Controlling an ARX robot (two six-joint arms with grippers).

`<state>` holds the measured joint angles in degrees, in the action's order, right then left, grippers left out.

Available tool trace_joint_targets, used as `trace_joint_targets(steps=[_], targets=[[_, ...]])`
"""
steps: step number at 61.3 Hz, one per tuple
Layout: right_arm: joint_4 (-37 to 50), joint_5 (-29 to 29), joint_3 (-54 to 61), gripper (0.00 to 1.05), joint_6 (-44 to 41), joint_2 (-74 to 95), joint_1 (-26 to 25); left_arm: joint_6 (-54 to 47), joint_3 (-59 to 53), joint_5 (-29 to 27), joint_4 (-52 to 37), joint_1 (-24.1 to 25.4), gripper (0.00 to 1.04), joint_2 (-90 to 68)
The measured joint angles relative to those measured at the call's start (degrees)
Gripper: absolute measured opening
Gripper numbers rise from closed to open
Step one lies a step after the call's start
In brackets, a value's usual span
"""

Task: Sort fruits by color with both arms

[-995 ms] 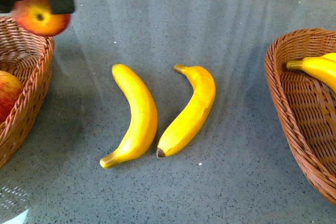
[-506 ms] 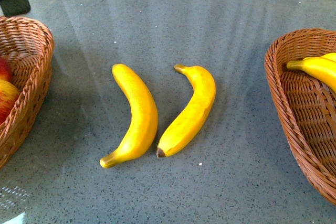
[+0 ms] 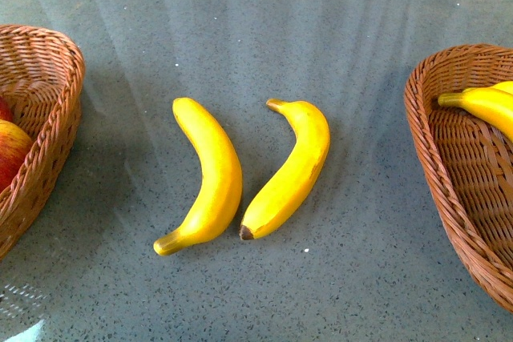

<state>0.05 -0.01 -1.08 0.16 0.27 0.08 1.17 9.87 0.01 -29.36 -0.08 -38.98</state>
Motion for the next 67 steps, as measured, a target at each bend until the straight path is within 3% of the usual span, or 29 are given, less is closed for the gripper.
trace_joint_targets(steps=[8, 67], targets=[[0.0, 0.0, 0.0, 0.96, 0.0, 0.0, 0.0, -0.3, -2.7, 0.0, 1.4, 0.0, 0.01, 3.6], [0.0, 0.0, 0.0, 0.96, 0.0, 0.0, 0.0, -0.6, -9.1, 0.0, 16.7, 0.0, 0.02, 26.4]])
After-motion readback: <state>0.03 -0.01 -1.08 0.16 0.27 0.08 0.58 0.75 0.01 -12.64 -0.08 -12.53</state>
